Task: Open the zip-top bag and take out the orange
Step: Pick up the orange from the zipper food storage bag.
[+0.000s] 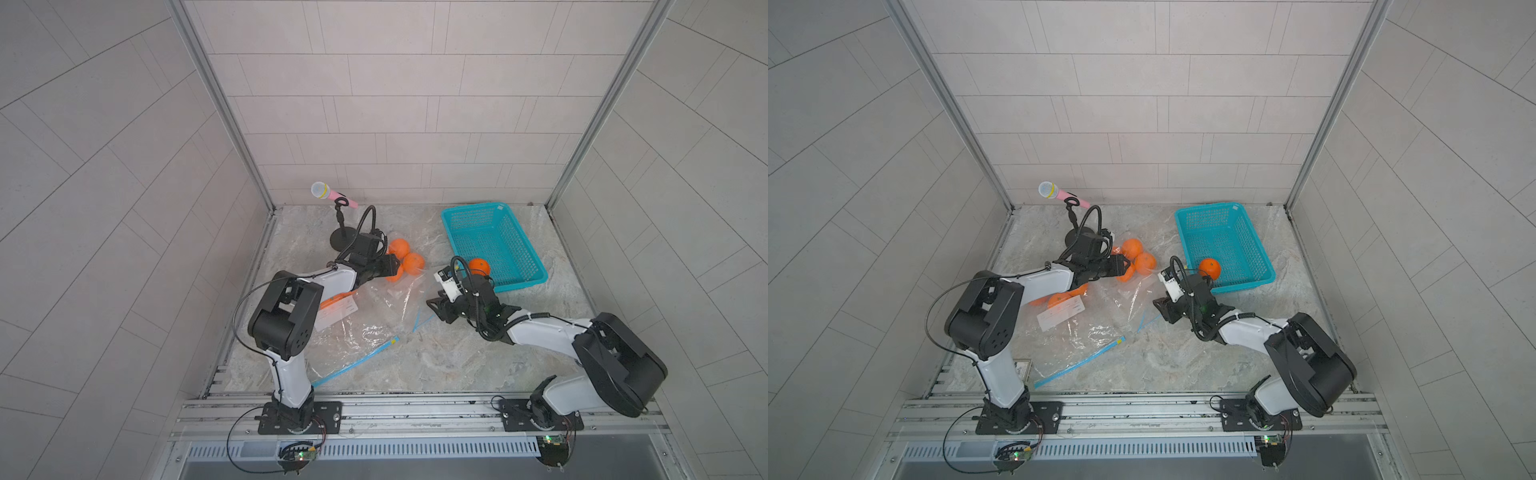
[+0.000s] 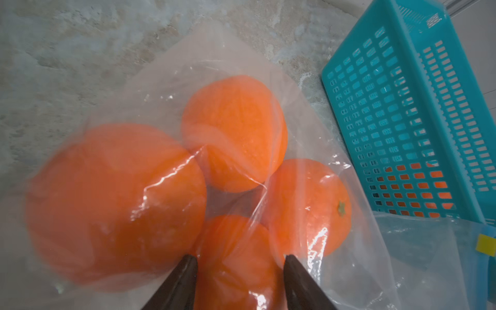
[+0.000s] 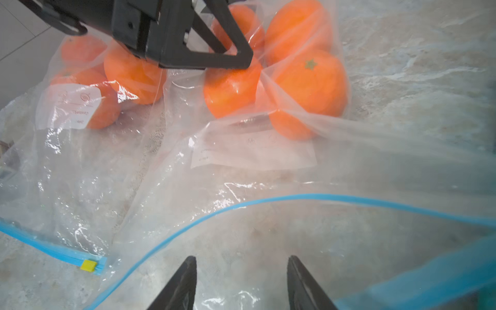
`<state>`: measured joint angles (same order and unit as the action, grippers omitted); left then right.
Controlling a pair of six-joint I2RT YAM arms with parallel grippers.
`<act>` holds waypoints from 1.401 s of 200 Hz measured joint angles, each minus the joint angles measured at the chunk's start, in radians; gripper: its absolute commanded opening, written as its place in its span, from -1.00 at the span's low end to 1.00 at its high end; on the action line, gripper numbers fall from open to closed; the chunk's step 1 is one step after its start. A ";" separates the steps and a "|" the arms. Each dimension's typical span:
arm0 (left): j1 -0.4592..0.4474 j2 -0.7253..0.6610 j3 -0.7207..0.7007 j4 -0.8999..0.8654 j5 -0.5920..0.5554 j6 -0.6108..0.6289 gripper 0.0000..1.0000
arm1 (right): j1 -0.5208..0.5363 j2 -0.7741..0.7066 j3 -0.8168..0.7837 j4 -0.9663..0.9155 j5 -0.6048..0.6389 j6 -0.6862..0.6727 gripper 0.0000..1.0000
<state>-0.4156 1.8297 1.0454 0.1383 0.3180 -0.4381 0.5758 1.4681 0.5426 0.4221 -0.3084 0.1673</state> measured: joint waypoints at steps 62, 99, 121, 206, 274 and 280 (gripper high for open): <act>-0.027 -0.005 -0.030 0.049 -0.005 0.001 0.03 | 0.048 0.213 0.019 0.245 0.027 -0.053 0.12; -0.033 -0.048 -0.070 0.044 0.000 -0.001 -0.13 | 0.053 0.335 0.050 0.369 0.039 -0.066 0.24; -0.033 -0.053 -0.078 0.052 0.015 -0.014 -0.16 | 0.055 0.379 0.055 0.469 0.036 -0.079 0.39; -0.033 -0.054 -0.124 0.131 0.071 -0.069 -0.17 | 0.068 0.499 0.121 0.661 0.011 -0.081 0.67; -0.024 -0.052 -0.171 0.220 0.135 -0.131 -0.35 | 0.068 0.546 0.244 0.593 0.013 -0.082 0.67; -0.024 -0.052 -0.174 0.224 0.138 -0.132 -0.35 | 0.070 0.546 0.253 0.578 0.018 -0.085 0.67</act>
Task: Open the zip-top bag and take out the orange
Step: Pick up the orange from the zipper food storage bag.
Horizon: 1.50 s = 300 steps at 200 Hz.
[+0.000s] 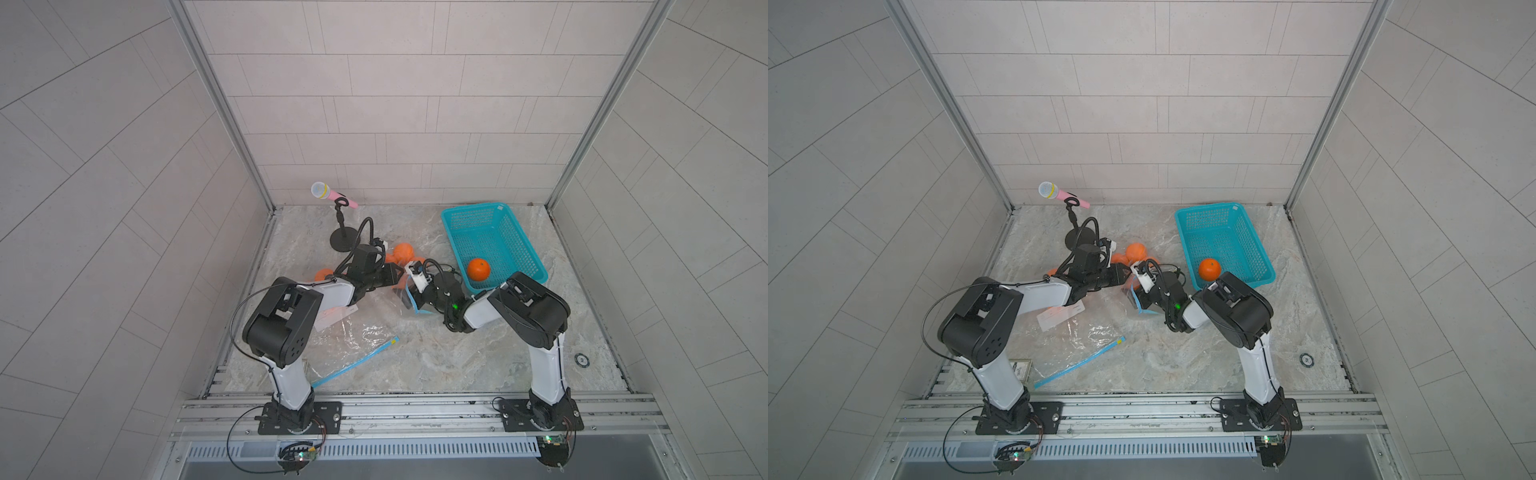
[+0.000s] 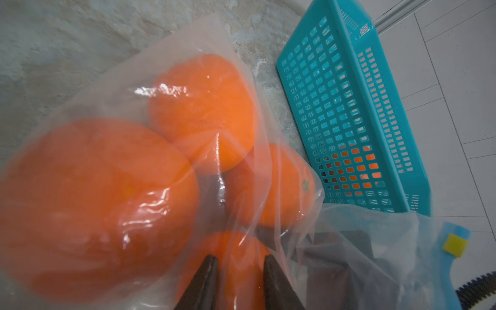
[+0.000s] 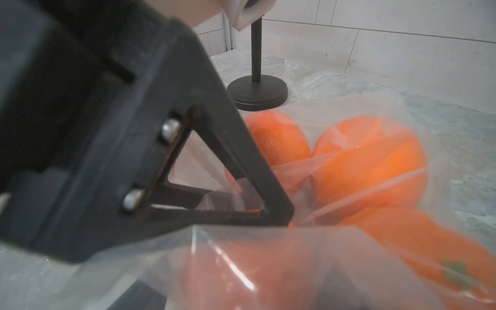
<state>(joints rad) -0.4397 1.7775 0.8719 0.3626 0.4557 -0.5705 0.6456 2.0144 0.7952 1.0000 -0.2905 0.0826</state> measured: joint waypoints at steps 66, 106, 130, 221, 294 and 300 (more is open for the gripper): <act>0.001 0.002 -0.002 0.000 0.036 -0.024 -0.37 | 0.002 0.013 0.139 -0.224 -0.004 0.020 0.35; -0.013 -0.003 0.006 -0.064 0.034 -0.016 -0.36 | 0.002 -0.087 0.047 -0.288 -0.011 0.043 0.13; -0.014 0.007 0.045 -0.149 0.005 0.004 -0.36 | 0.002 -0.204 -0.023 -0.372 -0.007 0.069 0.13; 0.001 0.046 0.089 -0.209 -0.049 0.014 -0.35 | -0.007 -0.527 -0.182 -0.609 0.079 0.147 0.10; -0.007 0.060 0.119 -0.232 -0.057 0.000 -0.34 | -0.006 -0.800 -0.262 -0.761 0.035 0.271 0.06; -0.007 0.060 0.128 -0.237 -0.057 -0.002 -0.32 | -0.007 -0.832 -0.264 -0.784 0.034 0.285 0.06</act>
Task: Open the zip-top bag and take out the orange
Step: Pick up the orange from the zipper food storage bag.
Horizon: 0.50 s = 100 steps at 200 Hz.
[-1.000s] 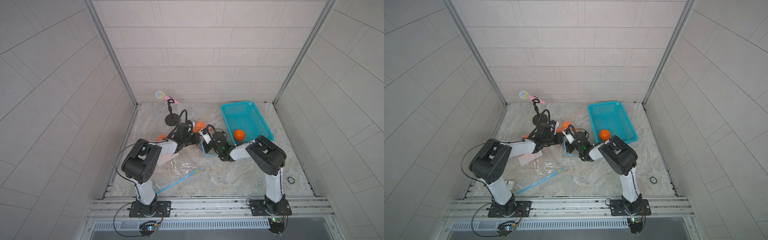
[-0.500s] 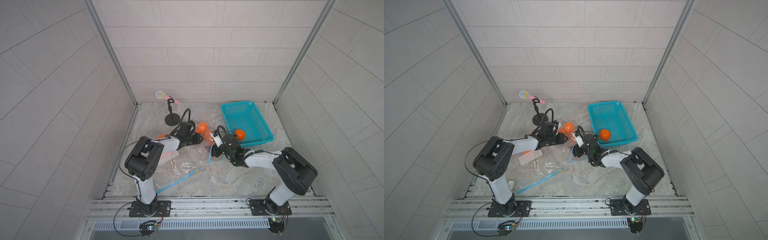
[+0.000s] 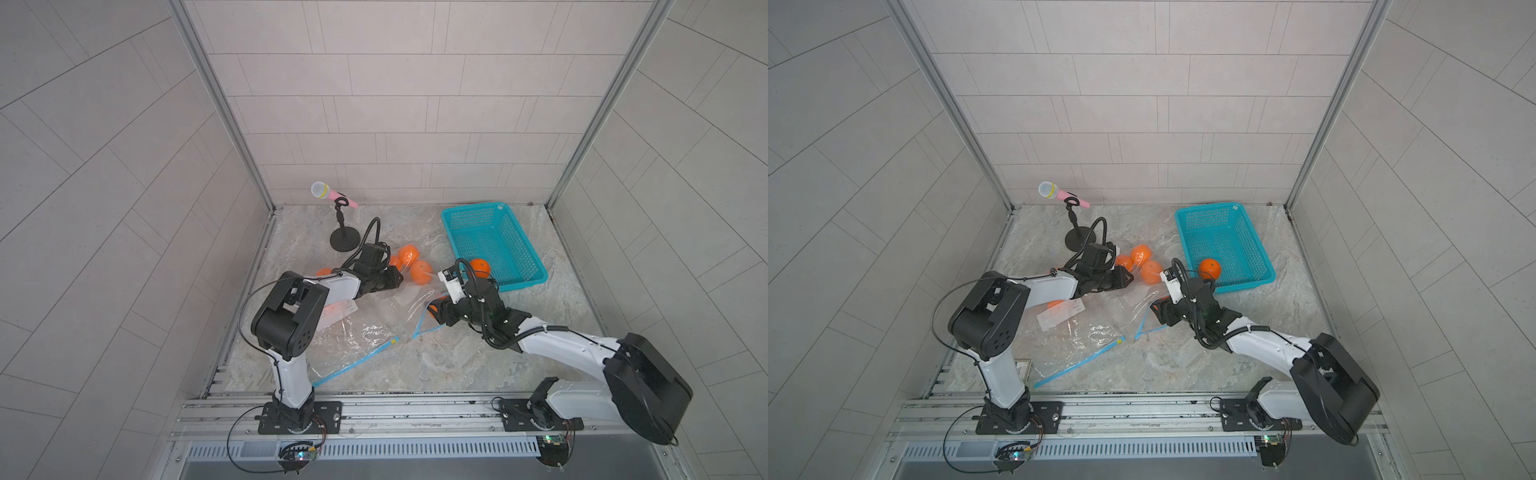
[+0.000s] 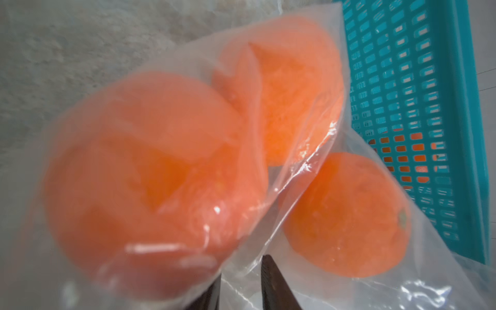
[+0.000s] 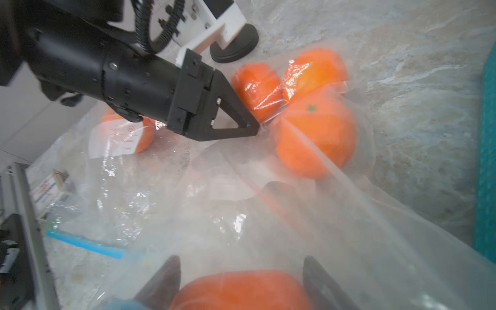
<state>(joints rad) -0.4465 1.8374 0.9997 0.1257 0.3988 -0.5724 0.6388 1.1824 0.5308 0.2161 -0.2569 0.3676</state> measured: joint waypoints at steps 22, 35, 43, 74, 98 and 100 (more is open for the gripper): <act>-0.006 -0.006 0.014 0.003 0.005 -0.014 -0.03 | 0.000 -0.120 -0.011 -0.098 0.003 0.047 0.06; -0.011 -0.020 0.013 -0.005 0.000 -0.023 0.12 | -0.005 -0.180 -0.014 -0.160 0.013 0.065 0.05; -0.014 -0.035 0.013 -0.015 -0.010 -0.022 0.15 | -0.012 -0.212 -0.014 -0.196 0.014 0.075 0.05; -0.028 -0.058 0.030 -0.007 0.004 -0.031 0.12 | -0.039 -0.232 -0.021 -0.240 0.018 0.099 0.03; -0.070 -0.062 0.017 0.032 0.000 -0.029 0.18 | -0.066 -0.153 -0.054 -0.196 -0.016 0.129 0.02; -0.077 -0.063 0.014 0.038 0.000 -0.030 0.19 | -0.068 -0.145 -0.057 -0.192 -0.020 0.132 0.02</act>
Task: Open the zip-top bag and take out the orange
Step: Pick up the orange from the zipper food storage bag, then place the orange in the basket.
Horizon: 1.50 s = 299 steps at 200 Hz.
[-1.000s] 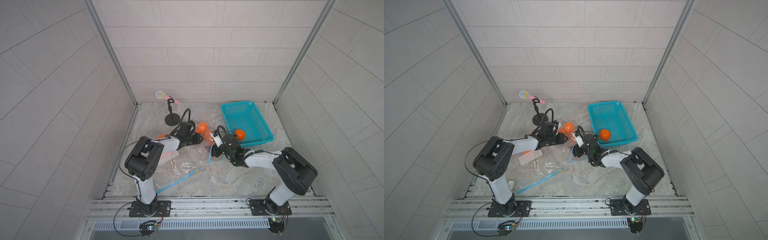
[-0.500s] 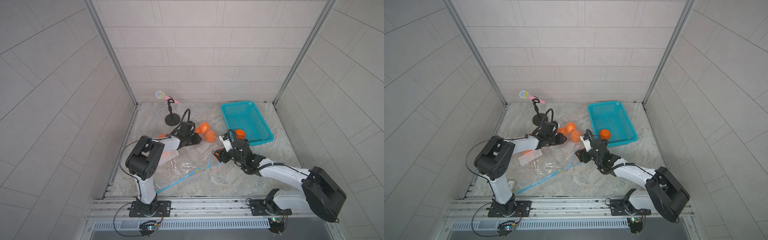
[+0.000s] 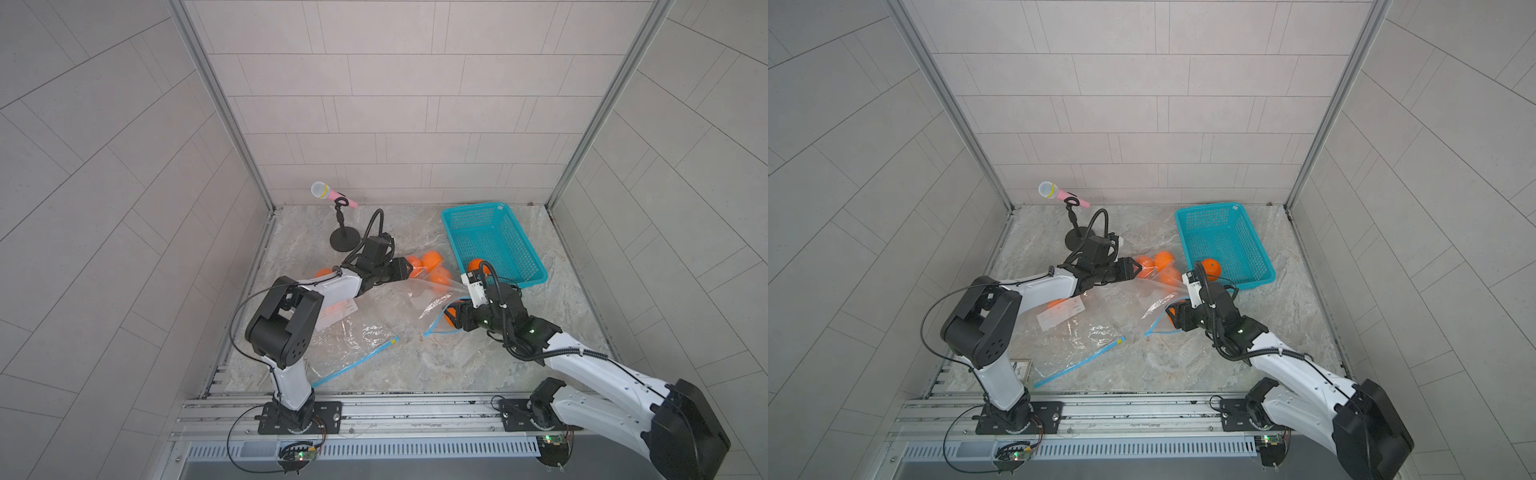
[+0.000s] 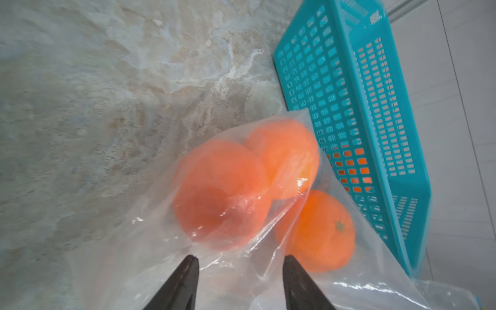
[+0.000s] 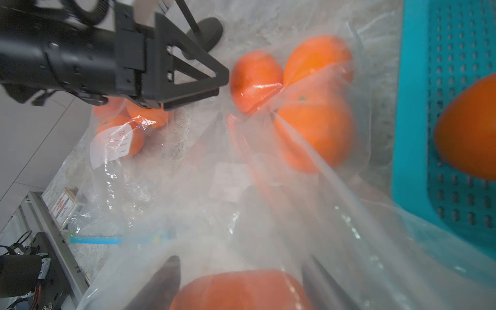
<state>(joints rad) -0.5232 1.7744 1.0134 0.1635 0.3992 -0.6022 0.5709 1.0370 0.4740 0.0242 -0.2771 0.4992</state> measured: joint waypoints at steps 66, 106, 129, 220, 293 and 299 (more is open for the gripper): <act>-0.099 0.145 -0.034 0.223 0.132 -0.076 0.26 | 0.007 0.085 -0.078 0.190 -0.161 0.112 0.00; -0.101 0.159 -0.029 0.154 0.037 -0.045 0.30 | 0.011 0.064 -0.106 0.156 -0.208 0.155 -0.01; -0.098 0.159 -0.011 0.113 -0.038 -0.030 0.34 | 0.011 -0.021 -0.119 0.112 -0.213 0.168 0.00; -0.023 0.046 0.012 -0.056 -0.246 0.003 0.39 | -0.030 -0.200 -0.018 -0.137 -0.158 0.131 0.00; -0.024 -0.146 0.016 -0.081 -0.220 0.016 0.42 | -0.272 -0.048 0.252 -0.331 0.008 0.000 -0.03; -0.045 -0.159 0.024 -0.092 -0.220 0.020 0.42 | -0.295 -0.034 0.277 -0.332 0.001 -0.005 -0.03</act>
<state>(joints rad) -0.5682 1.6154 1.0370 0.0719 0.1787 -0.5823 0.2760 1.0027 0.7506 -0.3077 -0.2760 0.4946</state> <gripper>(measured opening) 0.707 0.701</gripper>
